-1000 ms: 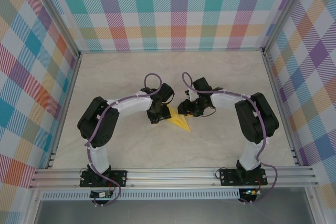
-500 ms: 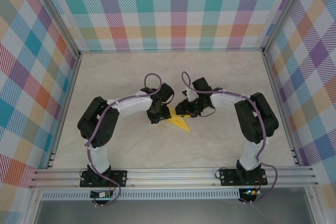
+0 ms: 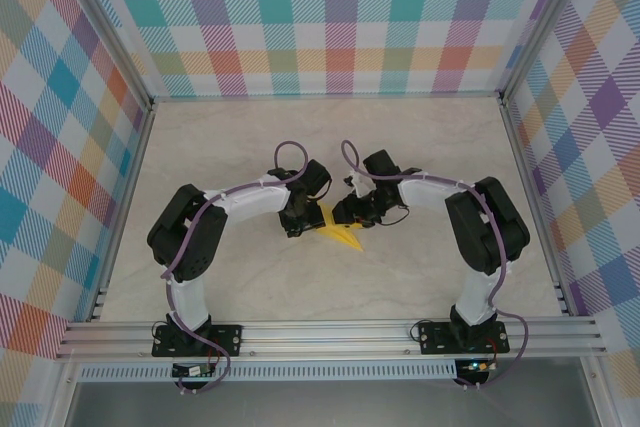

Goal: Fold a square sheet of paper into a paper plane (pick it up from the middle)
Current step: Move a paper plane to the center of the table.

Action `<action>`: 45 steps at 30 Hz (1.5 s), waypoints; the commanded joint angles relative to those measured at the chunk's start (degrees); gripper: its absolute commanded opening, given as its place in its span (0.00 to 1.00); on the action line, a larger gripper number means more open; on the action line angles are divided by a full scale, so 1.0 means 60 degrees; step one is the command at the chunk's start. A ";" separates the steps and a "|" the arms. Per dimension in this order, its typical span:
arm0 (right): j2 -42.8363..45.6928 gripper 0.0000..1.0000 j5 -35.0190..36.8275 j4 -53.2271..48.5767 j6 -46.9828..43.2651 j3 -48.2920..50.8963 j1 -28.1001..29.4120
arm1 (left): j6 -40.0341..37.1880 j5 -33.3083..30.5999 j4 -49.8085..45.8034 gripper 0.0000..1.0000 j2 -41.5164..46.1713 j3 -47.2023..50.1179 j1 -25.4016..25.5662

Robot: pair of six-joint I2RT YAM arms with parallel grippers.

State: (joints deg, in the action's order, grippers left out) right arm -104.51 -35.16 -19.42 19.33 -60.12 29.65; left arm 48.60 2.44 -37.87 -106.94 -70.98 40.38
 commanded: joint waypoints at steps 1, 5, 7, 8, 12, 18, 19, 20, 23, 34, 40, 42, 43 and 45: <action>0.0176 0.48 -0.0128 -0.0206 -0.0513 -0.0004 0.0140 | -0.0015 0.0008 0.0085 0.51 0.0362 0.0199 0.0037; 0.0103 0.49 0.0228 -0.0349 -0.0758 -0.0099 0.0310 | -0.0013 0.0020 0.0130 0.50 0.0376 0.0199 0.0036; 0.0074 0.49 0.0342 -0.0380 -0.0885 -0.0139 0.0395 | -0.0001 0.0019 0.0178 0.50 0.0419 0.0235 0.0037; 0.0045 0.49 0.0461 -0.0419 -0.0943 -0.0146 0.0455 | 0.0010 0.0014 0.0213 0.50 0.0449 0.0270 0.0037; -0.0055 0.50 0.0797 -0.0609 -0.1203 -0.0263 0.0622 | 0.0045 -0.0012 0.0246 0.51 0.0505 0.0294 0.0037; -0.0239 0.48 0.1262 -0.0714 -0.1347 -0.0344 0.0755 | 0.0045 -0.0086 0.0261 0.50 0.0580 0.0316 0.0037; -0.0246 0.48 0.1322 -0.0719 -0.1361 -0.0350 0.0770 | 0.0048 -0.0084 0.0275 0.50 0.0616 0.0338 0.0037; -0.0276 0.48 0.1406 -0.0730 -0.1379 -0.0359 0.0793 | 0.0051 -0.0086 0.0288 0.50 0.0625 0.0371 0.0028; -0.0322 0.47 0.1667 -0.0791 -0.1384 -0.0424 0.0865 | 0.0048 -0.0088 0.0302 0.50 0.0657 0.0390 0.0037; -0.0606 0.36 0.2180 -0.0968 -0.1494 -0.0699 0.1033 | 0.0059 -0.0154 0.0504 0.49 0.0972 0.0563 0.0037; -0.0501 0.13 0.2530 -0.1188 -0.1368 -0.0912 0.1107 | 0.0186 -0.0620 0.0715 0.49 0.1679 0.0935 0.0037; -0.0220 0.05 0.2839 -0.1326 -0.1111 -0.1055 0.1130 | 0.0320 -0.1040 0.0758 0.48 0.2116 0.1150 0.0034; -0.0080 0.03 0.3137 -0.1431 -0.0906 -0.1132 0.1123 | 0.0385 -0.1248 0.0759 0.48 0.2323 0.1250 0.0034; 0.0247 0.01 0.4134 -0.1759 -0.0320 -0.1355 0.1123 | 0.0530 -0.1713 0.0717 0.49 0.2818 0.1463 -0.0003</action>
State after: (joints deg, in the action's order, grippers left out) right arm -107.04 -16.86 -26.85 13.56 -65.54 36.10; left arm 49.98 -2.48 -33.56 -94.70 -63.68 40.38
